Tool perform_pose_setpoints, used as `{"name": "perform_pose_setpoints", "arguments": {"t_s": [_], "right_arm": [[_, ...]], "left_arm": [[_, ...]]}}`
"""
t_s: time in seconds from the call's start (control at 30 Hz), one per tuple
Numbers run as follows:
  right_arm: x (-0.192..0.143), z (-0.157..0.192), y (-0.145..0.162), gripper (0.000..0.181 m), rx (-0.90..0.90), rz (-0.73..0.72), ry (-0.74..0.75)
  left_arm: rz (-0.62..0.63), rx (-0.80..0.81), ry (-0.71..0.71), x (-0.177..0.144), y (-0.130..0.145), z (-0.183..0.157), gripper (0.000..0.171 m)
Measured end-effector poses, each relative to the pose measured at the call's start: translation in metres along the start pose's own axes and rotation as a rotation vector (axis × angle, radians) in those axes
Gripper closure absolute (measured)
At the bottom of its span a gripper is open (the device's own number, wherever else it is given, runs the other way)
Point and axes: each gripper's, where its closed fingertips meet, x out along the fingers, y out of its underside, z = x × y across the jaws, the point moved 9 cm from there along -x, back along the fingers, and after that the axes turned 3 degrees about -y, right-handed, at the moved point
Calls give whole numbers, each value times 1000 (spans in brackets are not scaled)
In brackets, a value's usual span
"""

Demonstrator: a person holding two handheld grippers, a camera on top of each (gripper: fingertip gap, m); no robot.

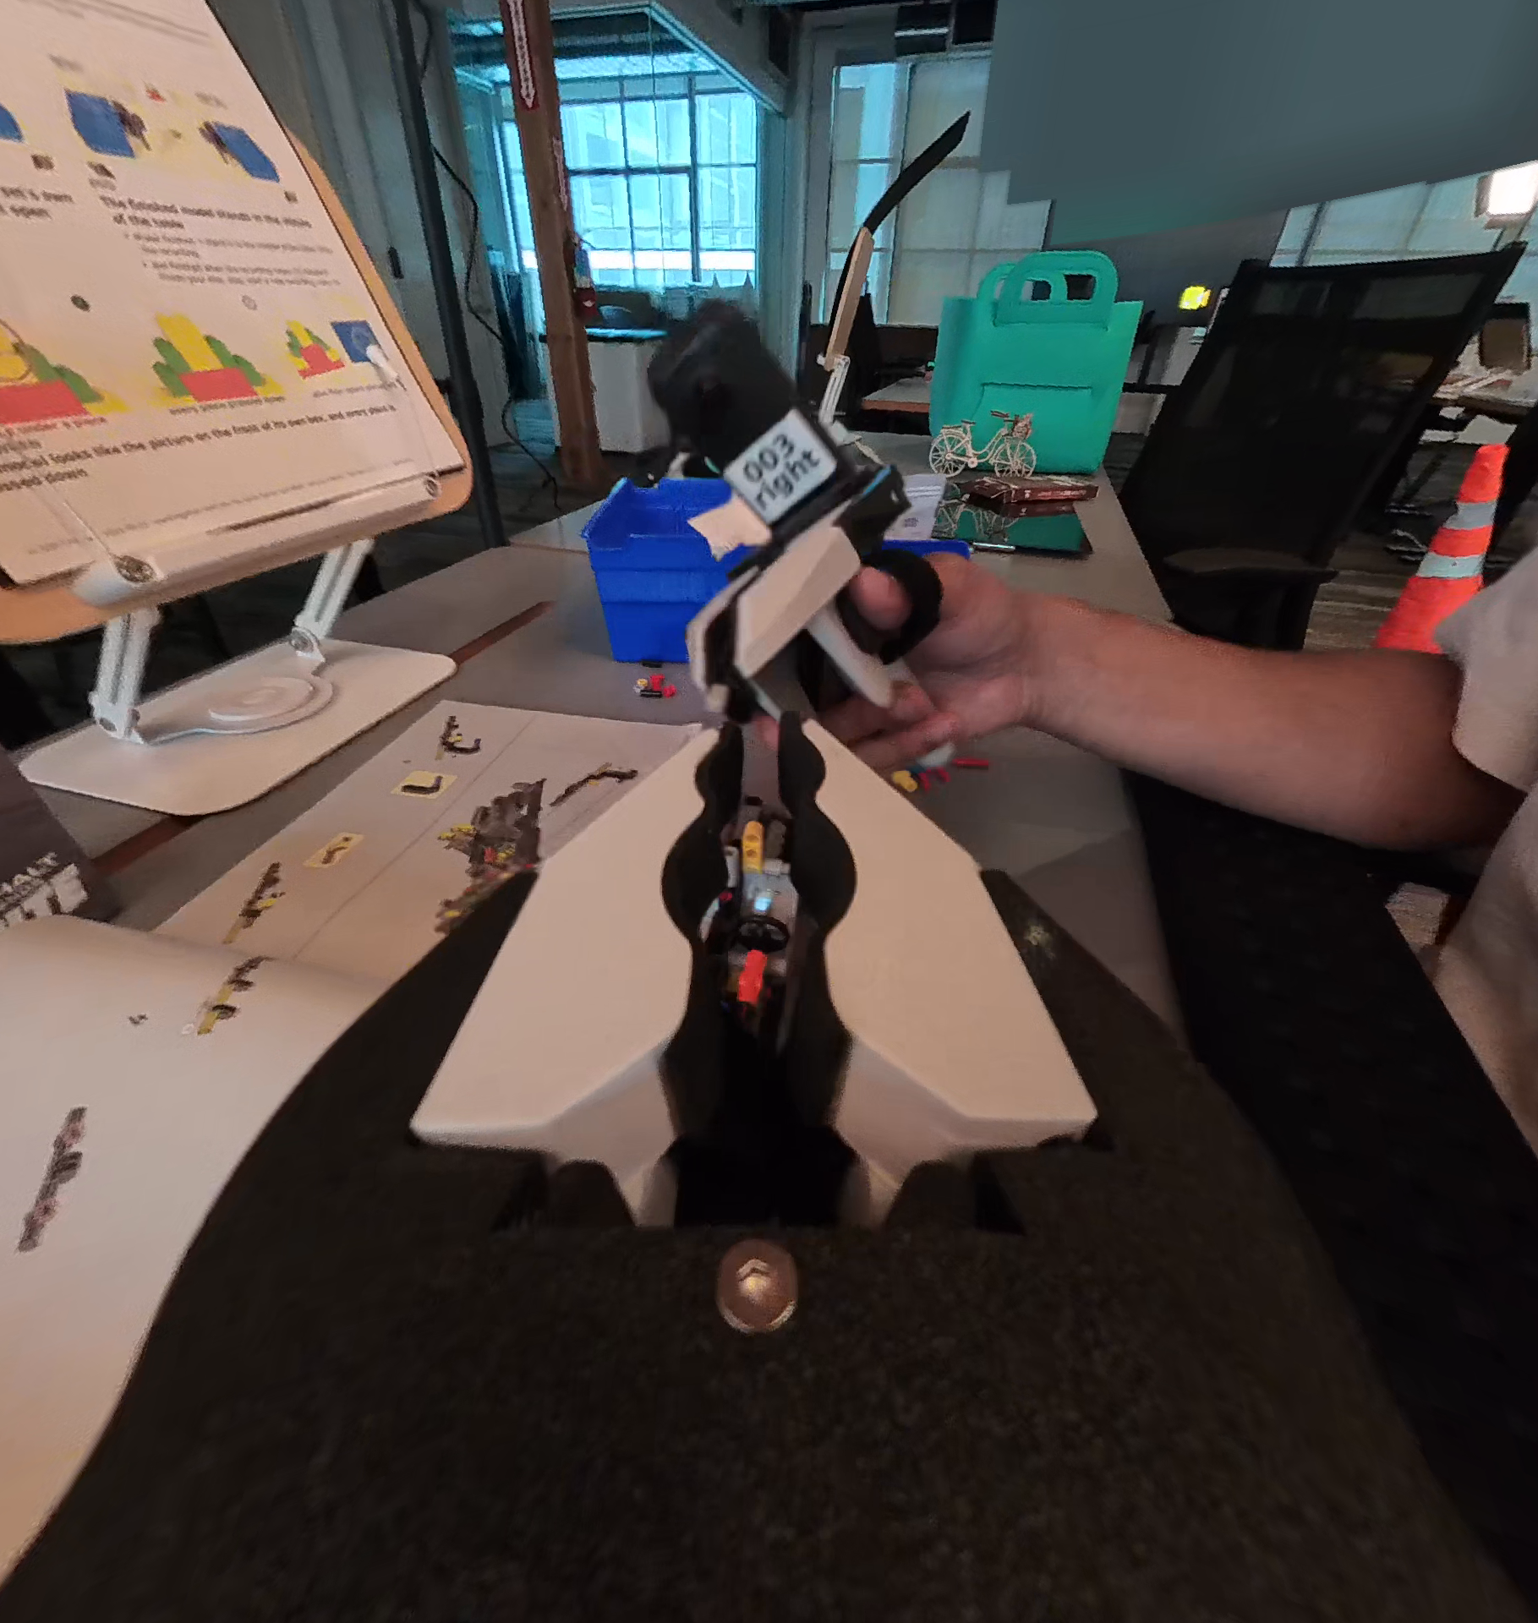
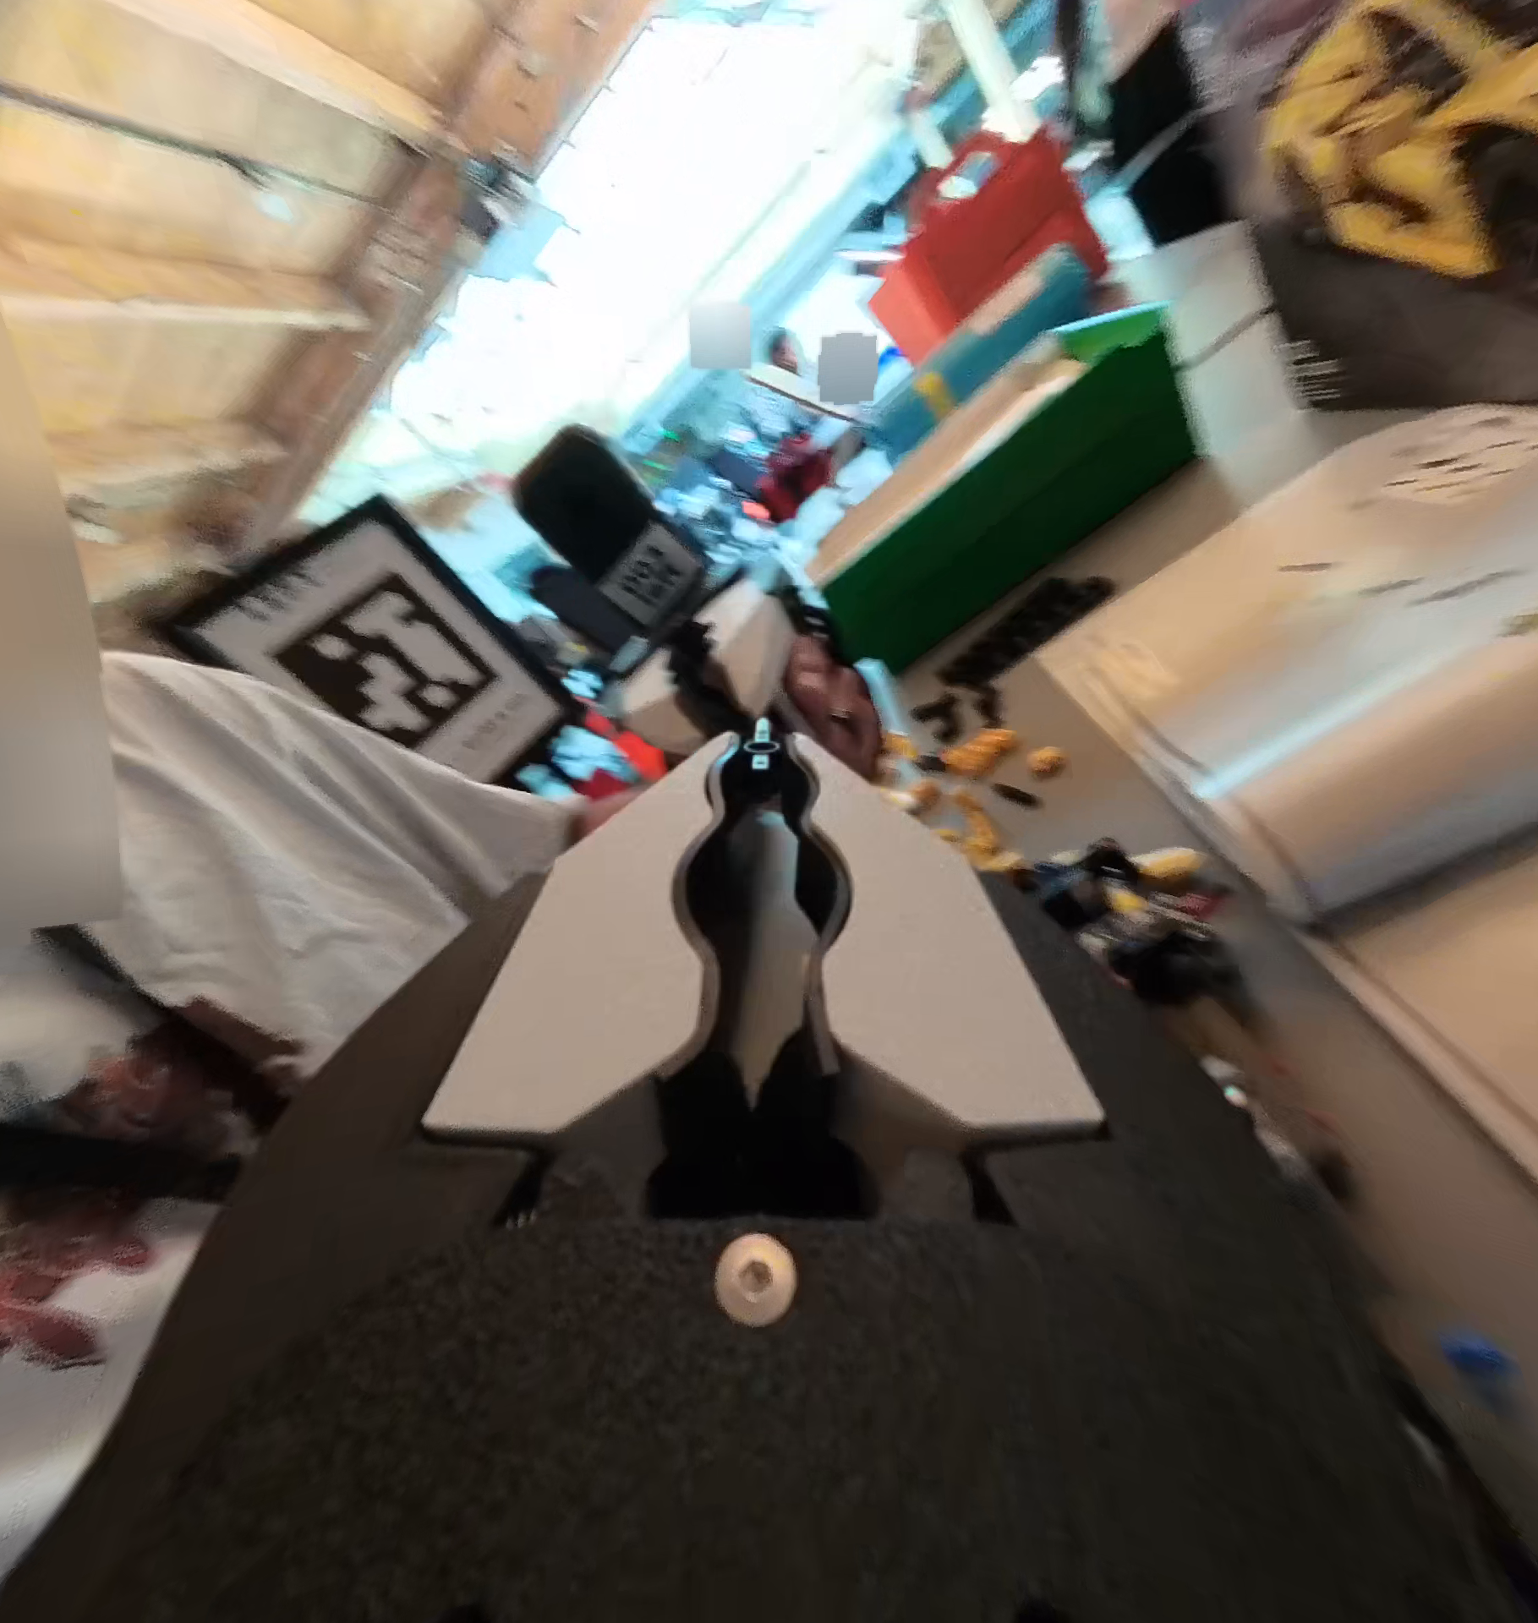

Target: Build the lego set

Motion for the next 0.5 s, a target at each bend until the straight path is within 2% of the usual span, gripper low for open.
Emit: {"name": "perform_pose_setpoints", "arguments": {"t_s": [0.03,0.1,0.17,0.27,0.4,0.5], "right_arm": [[-6,-1,-2,175,-53,24,88],[-19,5,-6,175,-136,49,207],[-31,17,-1,175,-166,51,252],[-51,33,25,175,-169,42,333],[-70,49,67,175,-150,-37,405],[-80,55,88,175,-154,-131,402]], "left_arm": [[15,-27,21,1,1,0,166],[103,-95,68,5,7,-2,163],[224,-165,103,7,16,-7,155],[369,-250,92,7,27,-18,154],[556,-270,18,3,44,-39,154],[723,-213,7,1,59,-63,155]]}}
